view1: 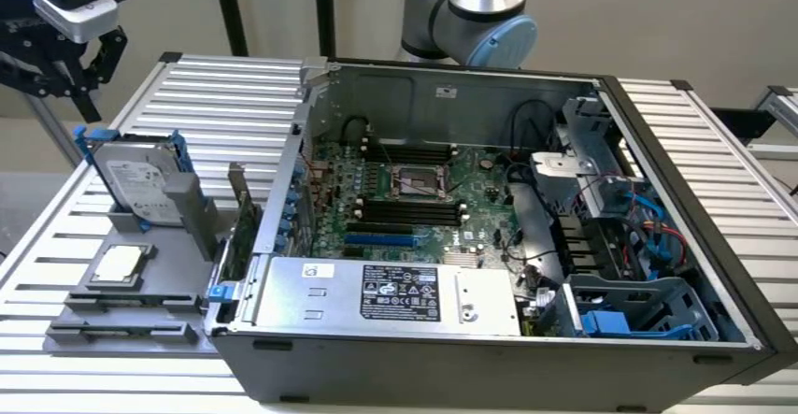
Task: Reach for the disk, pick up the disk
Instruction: 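Pick up the disk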
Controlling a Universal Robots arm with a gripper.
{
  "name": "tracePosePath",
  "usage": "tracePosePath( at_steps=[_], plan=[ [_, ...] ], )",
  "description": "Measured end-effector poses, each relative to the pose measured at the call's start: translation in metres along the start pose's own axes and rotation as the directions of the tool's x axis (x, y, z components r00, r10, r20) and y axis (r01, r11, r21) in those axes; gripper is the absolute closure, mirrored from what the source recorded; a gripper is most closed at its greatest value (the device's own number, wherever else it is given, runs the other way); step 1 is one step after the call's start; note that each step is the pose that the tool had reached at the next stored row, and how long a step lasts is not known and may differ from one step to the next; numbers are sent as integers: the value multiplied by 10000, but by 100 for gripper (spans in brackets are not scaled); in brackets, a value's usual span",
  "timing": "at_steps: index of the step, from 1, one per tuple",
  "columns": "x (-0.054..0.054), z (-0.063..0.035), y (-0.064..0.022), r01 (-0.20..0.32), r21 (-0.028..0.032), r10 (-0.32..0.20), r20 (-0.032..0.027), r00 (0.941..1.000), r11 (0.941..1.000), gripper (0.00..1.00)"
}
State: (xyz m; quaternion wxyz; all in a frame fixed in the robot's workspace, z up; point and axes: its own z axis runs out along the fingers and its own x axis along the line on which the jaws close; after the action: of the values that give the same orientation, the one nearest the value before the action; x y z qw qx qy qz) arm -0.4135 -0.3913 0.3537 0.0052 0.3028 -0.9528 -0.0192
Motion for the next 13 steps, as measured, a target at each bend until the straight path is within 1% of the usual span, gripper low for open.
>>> tracePosePath(
  at_steps=[3, 5, 7, 10, 13],
  plan=[
    [0, 0, 0, 555, -11, -555, -15, 9985, 9985, 89],
    [0, 0, 0, 919, -18, -919, -24, 9958, 9958, 89],
    [0, 0, 0, 1271, -25, -1272, -34, 9919, 9919, 89],
    [0, 0, 0, 1815, -37, -1815, -49, 9834, 9834, 89],
    [0, 0, 0, 2352, -50, -2352, -61, 9719, 9719, 89]
  ],
)
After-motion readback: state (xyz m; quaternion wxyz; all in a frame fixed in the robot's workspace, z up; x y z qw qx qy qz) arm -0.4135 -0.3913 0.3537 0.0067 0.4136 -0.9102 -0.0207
